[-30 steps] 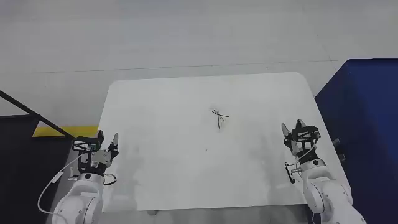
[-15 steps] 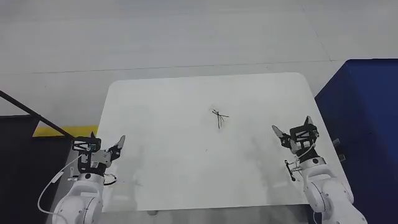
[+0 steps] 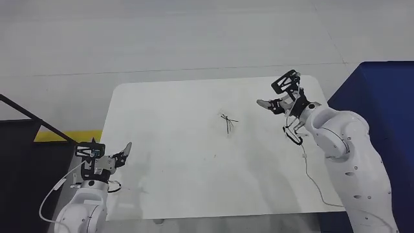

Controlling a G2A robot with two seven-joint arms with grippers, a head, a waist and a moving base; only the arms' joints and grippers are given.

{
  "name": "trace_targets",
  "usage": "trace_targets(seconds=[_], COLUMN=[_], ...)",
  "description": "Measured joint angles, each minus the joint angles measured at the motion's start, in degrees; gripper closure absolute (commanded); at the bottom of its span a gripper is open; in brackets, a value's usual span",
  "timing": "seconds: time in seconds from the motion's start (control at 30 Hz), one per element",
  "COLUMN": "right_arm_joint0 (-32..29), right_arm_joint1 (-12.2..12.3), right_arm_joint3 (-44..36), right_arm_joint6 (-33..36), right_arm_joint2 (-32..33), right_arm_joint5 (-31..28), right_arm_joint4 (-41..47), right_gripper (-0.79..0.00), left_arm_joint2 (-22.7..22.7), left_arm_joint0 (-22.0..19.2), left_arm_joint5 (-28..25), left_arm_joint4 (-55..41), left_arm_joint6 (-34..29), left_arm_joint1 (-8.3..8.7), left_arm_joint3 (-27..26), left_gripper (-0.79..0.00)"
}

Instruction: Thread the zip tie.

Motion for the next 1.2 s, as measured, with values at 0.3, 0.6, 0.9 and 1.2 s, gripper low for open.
trace_targets(seconds=[0.3,0.6,0.9,1.2], right_arm_joint0=[2.3,38.5,51.8,52.0], right_arm_joint1=[0.5,-2.0,-4.6,-6.0], right_arm_joint3=[0.7,30.7,46.7,44.7], right_arm_joint6=[4.8,38.9,40.8,46.6], right_arm_joint2=[0.1,-22.9,-37.0,-40.3], right_arm_joint5=[-6.9,-2.6,-0.1,6.7], right_arm_joint4=[6.6,40.4,54.4,62.0], right_gripper=[-0.785,-0.785,-0.785,-0.785], left_arm_joint2=[0.0,0.0,0.0,0.0], left_arm_joint0=[0.0,0.0,0.0,0.0], left_arm_joint5=[0.0,0.0,0.0,0.0], left_arm_joint4=[0.0,0.0,0.0,0.0], left_arm_joint6=[0.0,0.0,0.0,0.0], left_arm_joint1=[0.0,0.0,0.0,0.0], left_arm_joint3=[0.0,0.0,0.0,0.0], left_gripper=[-0.785,-0.785,-0.785,-0.785])
